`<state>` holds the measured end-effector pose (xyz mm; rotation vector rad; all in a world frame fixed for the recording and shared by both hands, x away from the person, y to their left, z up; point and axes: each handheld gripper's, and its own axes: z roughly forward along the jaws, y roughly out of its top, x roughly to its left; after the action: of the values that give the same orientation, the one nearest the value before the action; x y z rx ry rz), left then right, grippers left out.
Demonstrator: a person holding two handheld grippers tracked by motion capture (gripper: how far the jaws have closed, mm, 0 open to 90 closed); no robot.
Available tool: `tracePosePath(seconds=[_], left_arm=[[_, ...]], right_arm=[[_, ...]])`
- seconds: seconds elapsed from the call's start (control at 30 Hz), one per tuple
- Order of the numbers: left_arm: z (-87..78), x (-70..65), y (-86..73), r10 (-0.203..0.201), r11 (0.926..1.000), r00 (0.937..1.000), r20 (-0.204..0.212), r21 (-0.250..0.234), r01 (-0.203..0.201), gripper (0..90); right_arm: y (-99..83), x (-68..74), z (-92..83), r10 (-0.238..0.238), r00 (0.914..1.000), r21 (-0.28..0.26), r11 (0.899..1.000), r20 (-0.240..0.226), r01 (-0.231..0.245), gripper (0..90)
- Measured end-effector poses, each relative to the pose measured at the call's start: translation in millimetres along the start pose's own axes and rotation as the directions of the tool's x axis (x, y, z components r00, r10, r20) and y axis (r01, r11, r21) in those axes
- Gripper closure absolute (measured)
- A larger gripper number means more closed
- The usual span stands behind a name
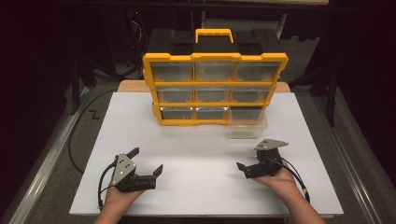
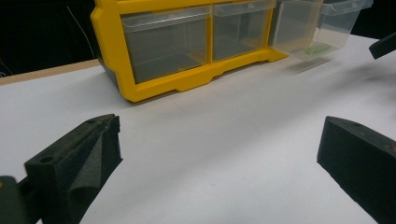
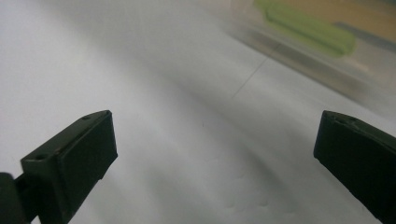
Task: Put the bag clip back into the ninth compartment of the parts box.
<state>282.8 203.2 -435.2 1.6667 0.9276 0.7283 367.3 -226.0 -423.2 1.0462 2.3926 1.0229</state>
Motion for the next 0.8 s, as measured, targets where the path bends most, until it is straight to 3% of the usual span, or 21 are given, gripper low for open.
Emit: tracePosePath(seconds=[0.13,0.23,0.37,0.5,0.7,0.8], left_arm=[[0.2,0.5,-0.4,-0.003,1.0,1.0,-0.002,0.001,0.003,0.4],[0.6,1.0,-0.8,-0.006,1.0,1.0,-0.003,0.002,0.006,0.4],[1.0,1.2,-1.4,-0.008,1.0,1.0,-0.004,0.003,0.008,0.4],[0.9,0.8,-2.0,-0.01,0.9999,0.9999,-0.004,-0.003,0.01,0.4],[3.5,-1.0,-3.4,-0.007,1.0,0.9999,-0.007,0.006,0.007,0.4],[5.2,-2.3,-3.3,0.0,0.9999,1.0,-0.008,0.01,0.001,0.4]], right_arm=[[-3.1,1.1,-4.8,0.019,0.9992,-0.08,0.997,0.035,-0.016,0.8],[-6.5,0.7,-8.7,0.038,0.9973,-0.148,0.989,0.063,-0.029,0.8],[-12.6,1.2,-12.8,0.083,0.9949,-0.218,0.973,0.057,-0.069,0.7],[-24.7,1.9,-16.3,0.12,0.9908,-0.301,0.949,0.062,-0.096,0.7],[-27.6,1.9,-25.3,0.118,0.9902,-0.338,0.937,0.075,-0.086,0.8],[-27.9,2.8,-23.6,0.106,0.9914,-0.33,0.941,0.077,-0.076,0.8]])
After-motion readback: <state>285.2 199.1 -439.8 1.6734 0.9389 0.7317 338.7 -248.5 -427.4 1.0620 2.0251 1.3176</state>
